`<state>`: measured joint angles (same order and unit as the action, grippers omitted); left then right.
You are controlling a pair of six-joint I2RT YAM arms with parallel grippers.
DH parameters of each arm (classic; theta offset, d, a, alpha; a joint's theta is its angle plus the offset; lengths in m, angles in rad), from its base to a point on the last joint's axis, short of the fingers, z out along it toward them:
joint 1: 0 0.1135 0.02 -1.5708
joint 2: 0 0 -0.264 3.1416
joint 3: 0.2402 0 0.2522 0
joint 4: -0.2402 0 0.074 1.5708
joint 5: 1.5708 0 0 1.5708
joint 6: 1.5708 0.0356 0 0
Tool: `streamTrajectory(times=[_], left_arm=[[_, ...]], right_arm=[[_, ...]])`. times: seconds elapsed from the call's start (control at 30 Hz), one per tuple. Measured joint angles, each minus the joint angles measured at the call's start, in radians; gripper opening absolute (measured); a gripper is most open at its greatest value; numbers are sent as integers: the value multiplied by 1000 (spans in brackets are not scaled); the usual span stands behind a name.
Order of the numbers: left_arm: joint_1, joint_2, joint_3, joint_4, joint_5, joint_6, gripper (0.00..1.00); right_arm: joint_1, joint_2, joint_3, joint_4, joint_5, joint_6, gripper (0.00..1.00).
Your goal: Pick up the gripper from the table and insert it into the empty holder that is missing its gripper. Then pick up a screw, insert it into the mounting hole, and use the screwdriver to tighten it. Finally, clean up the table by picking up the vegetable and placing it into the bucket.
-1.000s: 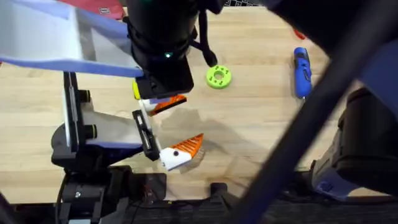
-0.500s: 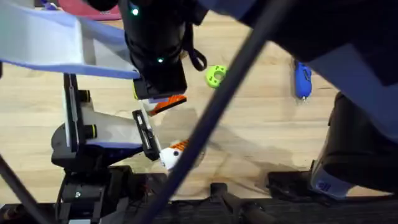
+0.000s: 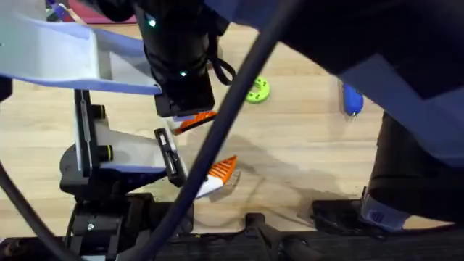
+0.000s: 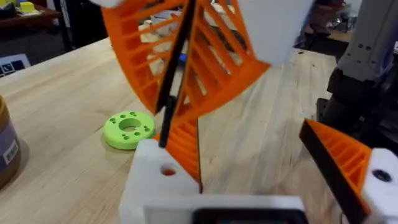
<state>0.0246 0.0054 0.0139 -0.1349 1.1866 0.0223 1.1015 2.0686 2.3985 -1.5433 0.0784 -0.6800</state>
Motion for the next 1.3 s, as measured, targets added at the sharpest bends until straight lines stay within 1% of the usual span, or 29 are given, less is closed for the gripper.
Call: streamTrajectory(times=[1.0, 1.3], left_arm=[[0, 0, 0, 0, 0, 0, 985], [0, 0, 0, 0, 0, 0, 985]], right_arm=[[18, 0, -16, 2, 0, 3, 6], [18, 0, -36, 4, 0, 4, 6]])
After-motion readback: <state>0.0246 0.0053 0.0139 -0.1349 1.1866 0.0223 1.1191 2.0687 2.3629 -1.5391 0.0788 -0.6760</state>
